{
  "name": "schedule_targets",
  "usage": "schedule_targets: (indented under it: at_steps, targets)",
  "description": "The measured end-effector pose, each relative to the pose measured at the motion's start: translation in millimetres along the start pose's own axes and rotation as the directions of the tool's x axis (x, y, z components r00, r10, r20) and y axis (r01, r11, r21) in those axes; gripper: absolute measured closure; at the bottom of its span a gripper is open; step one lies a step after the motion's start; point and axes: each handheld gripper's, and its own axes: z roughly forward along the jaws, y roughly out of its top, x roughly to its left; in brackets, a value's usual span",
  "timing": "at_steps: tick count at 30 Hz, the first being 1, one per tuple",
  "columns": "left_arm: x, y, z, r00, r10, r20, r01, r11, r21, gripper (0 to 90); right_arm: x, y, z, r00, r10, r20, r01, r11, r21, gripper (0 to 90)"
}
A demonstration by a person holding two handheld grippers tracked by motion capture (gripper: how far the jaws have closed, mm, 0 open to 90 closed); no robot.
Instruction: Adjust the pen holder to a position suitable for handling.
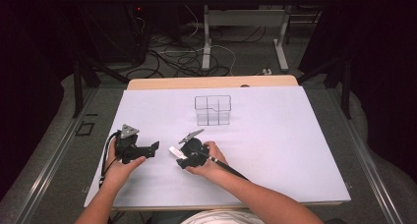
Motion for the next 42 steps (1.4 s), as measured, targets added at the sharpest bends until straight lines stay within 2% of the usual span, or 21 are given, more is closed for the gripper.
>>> schedule_targets:
  at_steps: [8, 10, 12, 14, 18, 24, 27, 35, 42]
  targets:
    - [0.1, -0.3, 1.0, 1.0, -0.008, 0.0, 0.008, 1.0, -0.002, 2.9, 1.6, 0.8, 2.5, 0.9998, -0.009, 0.017, 0.008, 0.999, 0.032, 61.6]
    - [0.1, -0.3, 1.0, 1.0, -0.008, 0.0, 0.008, 1.0, -0.002, 2.9, 0.8, 1.1, 3.2, 0.9993, -0.03, 0.022, 0.029, 0.999, 0.028, 64.7]
    - [0.2, -0.3, 0.7, 1.0, -0.009, 0.0, 0.009, 1.0, -0.003, 2.9, 1.5, 1.7, 3.5, 0.9991, -0.025, 0.033, 0.024, 0.999, 0.031, 66.0]
    - [0.4, -0.3, 0.5, 1.0, -0.009, -0.001, 0.009, 1.0, -0.002, 2.9, 2.8, 2.3, 2.9, 0.9992, 0.0, 0.04, -0.002, 0.999, 0.045, 66.3]
    - [0.5, -0.4, 0.7, 0.9999, -0.011, -0.001, 0.011, 0.9999, -0.001, 2.9, 1.9, 2.2, 3.1, 0.9992, -0.001, 0.04, -0.001, 0.999, 0.035, 66.8]
    - [0.6, -0.4, 0.4, 0.9999, -0.012, -0.002, 0.012, 0.9999, -0.004, 2.9, 2.5, 3.7, 2.9, 0.9988, 0.016, 0.047, -0.019, 0.999, 0.05, 67.1]
    - [0.6, -0.3, 0.3, 0.9999, -0.011, -0.004, 0.011, 0.9999, -0.003, 2.9, 1.9, 4.1, 2.6, 0.9987, 0.029, 0.041, -0.031, 0.998, 0.052, 67.3]
    - [1.0, -0.1, -0.1, 0.9999, -0.011, -0.002, 0.011, 0.9999, -0.002, 3.0, 0.0, 4.8, 1.3, 0.9996, 0.009, 0.026, -0.01, 0.999, 0.05, 67.4]
    - [1.8, 0.1, -1.1, 1.0, -0.008, -0.003, 0.008, 1.0, 0.001, 3.0, -3.2, 6.3, -7.4, 0.9999, -0.013, 0.0, 0.013, 1.0, 0.011, 67.5]
